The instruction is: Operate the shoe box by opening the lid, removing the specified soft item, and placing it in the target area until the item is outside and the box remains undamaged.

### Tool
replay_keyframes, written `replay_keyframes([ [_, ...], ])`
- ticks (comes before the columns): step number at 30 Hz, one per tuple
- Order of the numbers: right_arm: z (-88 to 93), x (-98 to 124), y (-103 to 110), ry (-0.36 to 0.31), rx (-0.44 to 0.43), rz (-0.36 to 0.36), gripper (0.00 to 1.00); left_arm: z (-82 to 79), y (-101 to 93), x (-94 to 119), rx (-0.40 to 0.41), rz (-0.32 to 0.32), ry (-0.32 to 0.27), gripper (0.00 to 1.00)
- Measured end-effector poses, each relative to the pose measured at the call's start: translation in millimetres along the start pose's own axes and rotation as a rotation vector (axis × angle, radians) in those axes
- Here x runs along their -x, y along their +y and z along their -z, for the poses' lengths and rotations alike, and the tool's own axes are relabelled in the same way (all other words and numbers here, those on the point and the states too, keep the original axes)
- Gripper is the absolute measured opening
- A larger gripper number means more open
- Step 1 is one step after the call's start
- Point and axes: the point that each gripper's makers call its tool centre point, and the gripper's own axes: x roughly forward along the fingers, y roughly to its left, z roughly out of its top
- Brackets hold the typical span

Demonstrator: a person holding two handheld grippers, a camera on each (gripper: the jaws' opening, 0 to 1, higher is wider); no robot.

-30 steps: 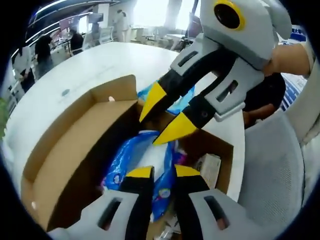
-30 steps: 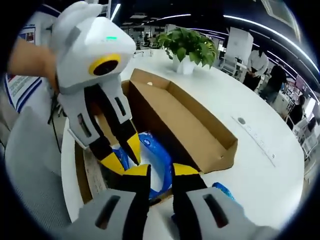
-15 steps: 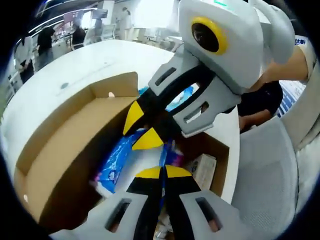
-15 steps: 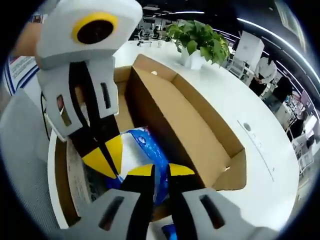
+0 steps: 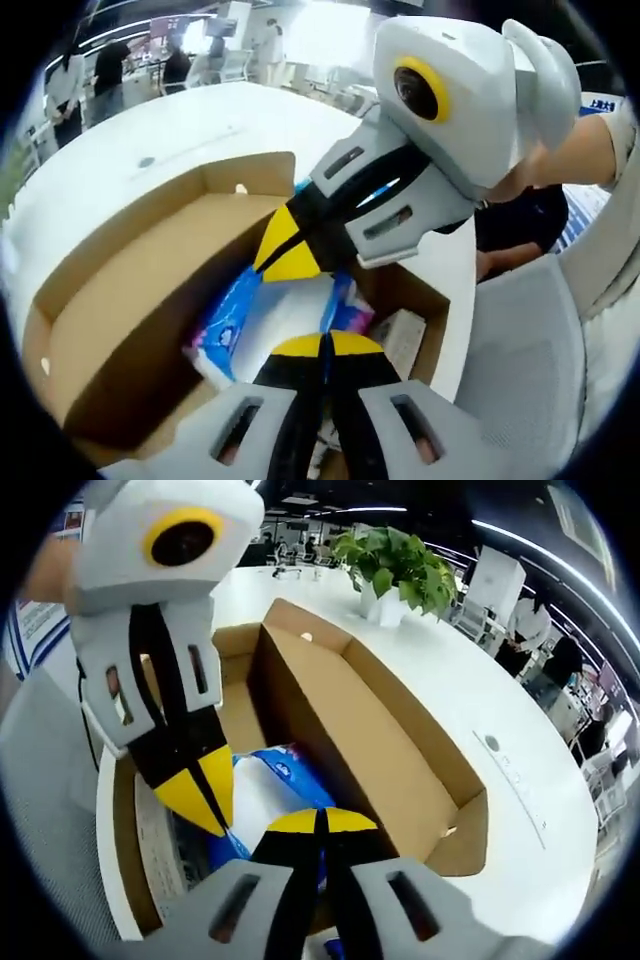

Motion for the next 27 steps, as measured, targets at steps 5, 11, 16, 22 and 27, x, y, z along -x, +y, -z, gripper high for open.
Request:
replay_keyframes([
  [5, -11.2, 9, 2, -0.027, -0.005, -0.002, 0.00, -1.7, -4.5, 9, 0.000, -0.007, -0.003, 0.00],
  [11, -22.5, 20, 7, -0.051, 0.003, -0.004, 0.00, -5.6, -11.1, 23, 0.016, -0.023, -0.010, 0.00],
  [16, -32.4, 30, 10, -0.068, 0.023, -0.005, 0.00, -8.6, -16.3, 35, 0.012, -0.044, -0.010, 0.00],
  [22, -46.6, 45, 10, -0.099, 0.030, -0.006, 0.00, -18.4, -27.4, 53, -0.009, -0.065, -0.028, 0.00],
  [27, -59.8, 59, 11, -0.121, 0.065, -0.002, 0.00, -27.6, -36.4, 65, -0.020, -0.073, -0.049, 0.00],
])
